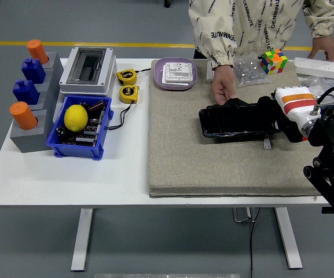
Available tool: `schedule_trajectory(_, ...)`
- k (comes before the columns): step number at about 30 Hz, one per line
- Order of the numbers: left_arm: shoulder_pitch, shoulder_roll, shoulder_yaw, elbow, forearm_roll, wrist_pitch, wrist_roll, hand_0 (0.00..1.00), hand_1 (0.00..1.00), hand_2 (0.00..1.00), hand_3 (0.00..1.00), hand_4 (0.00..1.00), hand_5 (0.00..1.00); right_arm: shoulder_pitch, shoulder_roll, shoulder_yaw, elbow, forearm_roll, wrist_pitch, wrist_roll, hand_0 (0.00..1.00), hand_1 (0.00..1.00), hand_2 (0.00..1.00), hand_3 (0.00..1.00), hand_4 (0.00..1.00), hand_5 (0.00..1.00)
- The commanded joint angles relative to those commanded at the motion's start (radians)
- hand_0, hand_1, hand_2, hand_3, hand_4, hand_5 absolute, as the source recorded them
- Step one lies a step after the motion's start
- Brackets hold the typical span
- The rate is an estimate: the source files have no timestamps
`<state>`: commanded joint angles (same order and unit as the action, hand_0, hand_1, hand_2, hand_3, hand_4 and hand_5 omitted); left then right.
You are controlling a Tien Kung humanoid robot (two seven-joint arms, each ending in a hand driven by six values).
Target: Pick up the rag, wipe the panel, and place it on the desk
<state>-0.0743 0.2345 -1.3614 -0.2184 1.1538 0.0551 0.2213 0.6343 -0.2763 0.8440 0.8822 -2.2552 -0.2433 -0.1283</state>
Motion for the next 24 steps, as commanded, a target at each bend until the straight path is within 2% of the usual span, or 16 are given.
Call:
schedule_trajectory(14,0.002,0.002,0.004,0.001,-0.002,0.000,0.000,0.634,0.658,0.685,0.572,0.612,0.508,0.029,0.063,-0.026,-0.002,0.000,0.000,-0.002,0.284,0.321,0.356,0.360,0.910,0.007)
schedule_trajectory(24,0.002,0.006,0.012,0.000,-0.003,0.000,0.000,0.634,0.658,0.687,0.573,0.613,0.508,0.025,0.125,-0.040,-0.004,0.005,0.000,-0.003,0.284,0.321,0.356,0.361,0.908,0.005)
